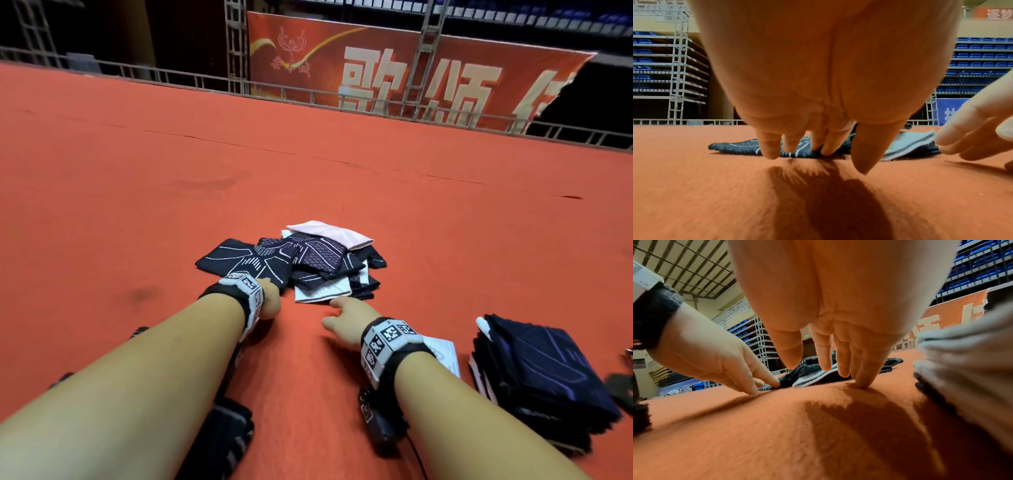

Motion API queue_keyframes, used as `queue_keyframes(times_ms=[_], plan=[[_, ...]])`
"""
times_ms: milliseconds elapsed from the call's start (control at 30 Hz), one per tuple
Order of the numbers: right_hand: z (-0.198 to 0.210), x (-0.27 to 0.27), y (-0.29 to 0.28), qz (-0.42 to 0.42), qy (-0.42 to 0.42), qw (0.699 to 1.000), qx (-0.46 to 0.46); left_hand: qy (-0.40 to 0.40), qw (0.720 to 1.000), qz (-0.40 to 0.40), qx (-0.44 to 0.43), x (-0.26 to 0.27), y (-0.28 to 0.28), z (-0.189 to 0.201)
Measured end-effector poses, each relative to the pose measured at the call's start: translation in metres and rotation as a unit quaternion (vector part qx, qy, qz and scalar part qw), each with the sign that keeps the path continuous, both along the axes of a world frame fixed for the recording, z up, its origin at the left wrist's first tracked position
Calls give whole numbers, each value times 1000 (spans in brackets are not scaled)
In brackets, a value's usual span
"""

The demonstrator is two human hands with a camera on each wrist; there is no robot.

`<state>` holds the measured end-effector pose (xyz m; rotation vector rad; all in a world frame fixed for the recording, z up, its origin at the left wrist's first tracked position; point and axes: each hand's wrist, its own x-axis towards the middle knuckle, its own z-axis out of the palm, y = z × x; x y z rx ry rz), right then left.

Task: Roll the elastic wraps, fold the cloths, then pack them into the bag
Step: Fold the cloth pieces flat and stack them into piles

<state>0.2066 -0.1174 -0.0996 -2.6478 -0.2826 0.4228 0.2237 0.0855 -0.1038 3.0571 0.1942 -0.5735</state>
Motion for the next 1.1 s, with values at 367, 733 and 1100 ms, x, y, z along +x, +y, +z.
queue_keyframes(times_ms=[367, 733, 1100], plan=[[44, -28, -13, 1, -43, 999, -7, -285, 942, 74, -160, -49, 17, 108], [96, -85, -45, -73, -75, 963, 249, -330, 800, -5, -500, -135, -42, 174], [93, -156, -104, -145, 31, 821, 552, -165, 685, 65, -706, -176, -95, 152]])
